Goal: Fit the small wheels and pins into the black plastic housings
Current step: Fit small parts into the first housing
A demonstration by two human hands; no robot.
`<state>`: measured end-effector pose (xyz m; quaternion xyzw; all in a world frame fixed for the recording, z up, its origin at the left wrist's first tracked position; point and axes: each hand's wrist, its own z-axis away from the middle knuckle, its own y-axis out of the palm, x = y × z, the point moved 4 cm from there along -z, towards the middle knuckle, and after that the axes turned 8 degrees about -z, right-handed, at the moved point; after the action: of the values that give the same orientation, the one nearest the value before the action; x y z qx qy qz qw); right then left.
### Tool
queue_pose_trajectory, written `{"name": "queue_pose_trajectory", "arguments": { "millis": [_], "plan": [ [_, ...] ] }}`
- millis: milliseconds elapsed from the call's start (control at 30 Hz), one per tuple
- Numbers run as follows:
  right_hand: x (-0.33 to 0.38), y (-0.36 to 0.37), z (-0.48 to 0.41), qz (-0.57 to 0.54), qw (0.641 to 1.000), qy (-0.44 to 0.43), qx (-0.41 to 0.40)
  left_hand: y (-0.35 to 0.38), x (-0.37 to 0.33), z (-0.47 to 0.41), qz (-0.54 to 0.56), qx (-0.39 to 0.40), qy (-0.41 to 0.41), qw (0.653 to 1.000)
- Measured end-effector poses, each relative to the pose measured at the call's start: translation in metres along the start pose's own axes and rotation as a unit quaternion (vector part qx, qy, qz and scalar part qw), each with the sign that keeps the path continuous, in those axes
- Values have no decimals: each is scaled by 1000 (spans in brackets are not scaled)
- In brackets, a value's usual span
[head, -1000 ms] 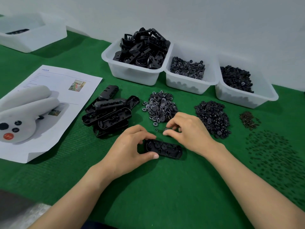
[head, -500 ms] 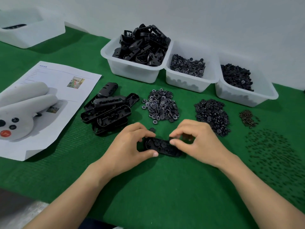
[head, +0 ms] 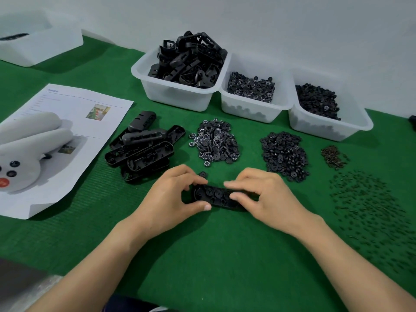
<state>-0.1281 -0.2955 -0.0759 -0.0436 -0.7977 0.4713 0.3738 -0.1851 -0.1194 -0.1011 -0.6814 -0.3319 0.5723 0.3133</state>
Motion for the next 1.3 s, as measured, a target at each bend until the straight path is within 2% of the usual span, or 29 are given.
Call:
{"name": "queue_pose_trajectory", "arguments": {
  "millis": [133,233,333,433,533,667,933,1100,1300],
  "plan": [
    [-15,-22,7,-91,983,123,-105,0,-3,-1,-14,5,4,1000],
    [-35,-45,21,-104,958,208,-166,2,-10,-2,-39,6,15,999],
    [-56,-66,35,-69,945,258,-188,10,-27,-8,-60,18,31,998],
    [-71,-77,46,-8,944,285,-167,26,-51,-18,-59,44,48,996],
    [-77,-77,49,35,949,286,-127,43,-73,-29,-51,49,53,996],
    [-77,-72,46,90,962,246,-77,60,-92,-39,-39,33,47,998],
    [-80,-66,32,157,966,206,4,64,-93,-34,0,27,37,999],
    [-75,-58,36,93,977,190,1,63,-90,-32,12,36,40,998],
    [-85,-67,42,31,977,207,-47,64,-91,-33,5,39,46,998]
  ]
}}
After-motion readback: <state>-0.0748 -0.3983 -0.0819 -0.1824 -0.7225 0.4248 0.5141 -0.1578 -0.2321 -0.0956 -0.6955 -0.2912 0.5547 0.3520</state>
